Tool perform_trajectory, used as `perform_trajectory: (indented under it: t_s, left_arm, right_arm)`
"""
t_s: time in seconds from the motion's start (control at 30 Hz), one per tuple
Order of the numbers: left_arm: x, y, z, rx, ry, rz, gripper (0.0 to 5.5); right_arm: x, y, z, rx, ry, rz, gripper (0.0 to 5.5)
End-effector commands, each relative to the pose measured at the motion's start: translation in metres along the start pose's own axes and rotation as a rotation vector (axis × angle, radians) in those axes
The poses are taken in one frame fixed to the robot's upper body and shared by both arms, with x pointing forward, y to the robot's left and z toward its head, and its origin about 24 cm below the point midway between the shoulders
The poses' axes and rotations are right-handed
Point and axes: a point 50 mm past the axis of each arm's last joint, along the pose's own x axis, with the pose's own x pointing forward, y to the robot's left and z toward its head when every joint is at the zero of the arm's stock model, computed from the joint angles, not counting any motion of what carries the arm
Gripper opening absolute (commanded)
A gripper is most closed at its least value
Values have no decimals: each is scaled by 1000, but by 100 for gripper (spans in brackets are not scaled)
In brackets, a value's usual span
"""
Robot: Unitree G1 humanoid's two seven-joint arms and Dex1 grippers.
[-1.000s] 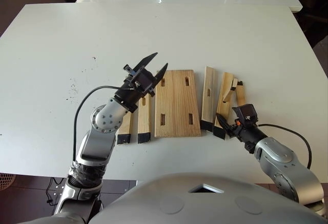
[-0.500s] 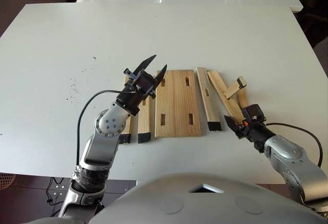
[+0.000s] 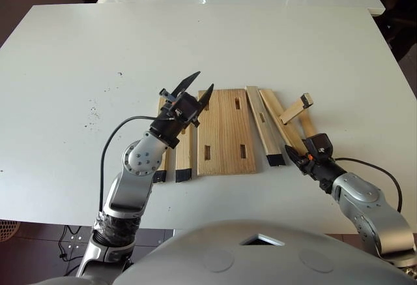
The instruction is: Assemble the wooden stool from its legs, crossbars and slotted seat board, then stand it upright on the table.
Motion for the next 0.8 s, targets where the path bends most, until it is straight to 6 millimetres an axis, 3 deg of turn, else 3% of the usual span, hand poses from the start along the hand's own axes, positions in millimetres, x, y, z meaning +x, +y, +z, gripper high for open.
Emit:
perform_trajectory:
  t_s: [0.03, 0.13, 0.27, 0.4, 0.5, 0.63, 0.8]
  left_arm:
    - [1, 2, -1, 3, 7, -1, 200]
    - [2, 6, -4, -16, 25, 15, 200]
    - [5, 21, -5, -138, 40, 35, 200]
    - [10, 32, 5, -473, 16, -97, 265]
    - [9, 31, 26, -714, -40, -385, 300]
    - [4, 41, 50, -894, -141, -618, 300]
    - [7, 57, 68, -972, -260, -726, 300]
  right_arm:
    - [1, -6, -11, -27, 43, -56, 210]
    - [5, -12, 3, -30, -38, -87, 210]
    - [6, -16, 44, -52, -250, -42, 210]
    - [-9, -12, 104, -62, -533, 208, 209]
    - [-28, -8, 137, -62, -663, 472, 209]
    - [-50, -5, 151, -105, -636, 829, 209]
    - [-61, -8, 148, -184, -485, 1064, 209]
